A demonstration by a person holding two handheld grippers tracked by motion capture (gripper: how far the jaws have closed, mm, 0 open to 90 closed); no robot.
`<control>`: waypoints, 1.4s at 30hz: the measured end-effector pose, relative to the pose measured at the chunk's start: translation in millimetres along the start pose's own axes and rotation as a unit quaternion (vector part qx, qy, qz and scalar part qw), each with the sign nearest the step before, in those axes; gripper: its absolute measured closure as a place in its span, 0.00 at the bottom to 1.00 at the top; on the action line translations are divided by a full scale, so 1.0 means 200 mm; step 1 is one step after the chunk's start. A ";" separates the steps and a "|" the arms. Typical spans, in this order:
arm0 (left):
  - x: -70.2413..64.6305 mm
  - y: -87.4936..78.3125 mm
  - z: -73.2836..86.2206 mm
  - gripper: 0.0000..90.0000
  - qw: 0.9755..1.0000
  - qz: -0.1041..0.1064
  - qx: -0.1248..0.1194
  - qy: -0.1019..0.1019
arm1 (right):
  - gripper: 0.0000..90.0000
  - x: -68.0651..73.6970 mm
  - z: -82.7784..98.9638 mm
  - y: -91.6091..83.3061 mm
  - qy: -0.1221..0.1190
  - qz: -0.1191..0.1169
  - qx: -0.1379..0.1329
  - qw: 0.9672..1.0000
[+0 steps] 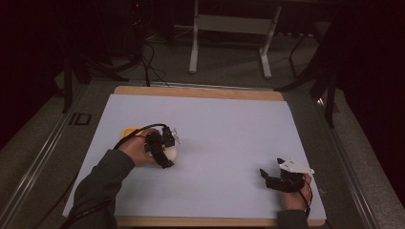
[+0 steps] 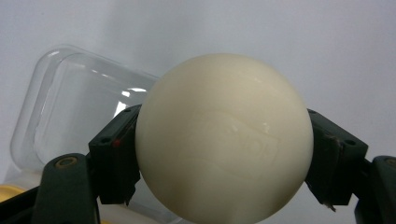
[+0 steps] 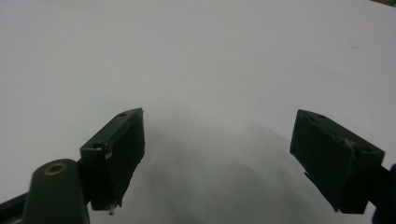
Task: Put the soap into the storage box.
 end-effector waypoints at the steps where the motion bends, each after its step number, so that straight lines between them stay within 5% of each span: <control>1: 0.01 0.00 0.00 0.27 1.000 -0.003 0.000 -0.004 | 0.20 0.00 0.00 0.00 0.000 0.000 0.000 1.000; 20: 0.10 -0.02 0.03 0.27 0.997 -0.038 -0.005 -0.069 | 0.20 0.00 0.00 0.00 0.000 0.000 0.000 1.000; 28: 0.14 -0.03 0.03 0.27 0.992 -0.054 -0.006 -0.113 | 0.20 0.00 0.00 0.00 0.000 0.000 -0.001 1.000; 42: 0.19 -0.04 0.08 0.27 0.985 -0.076 0.001 -0.157 | 0.20 0.00 0.00 0.00 0.000 0.000 -0.001 1.000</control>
Point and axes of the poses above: each handheld gripper's, and its own axes: y roughly forward along the jaws, z roughly out of its underside, x roughly to its left, the point moved 8 cm from there along y, roughly forward along the jaws, and after that the axes turned 12 degrees about -x, right-handed, at the moved point
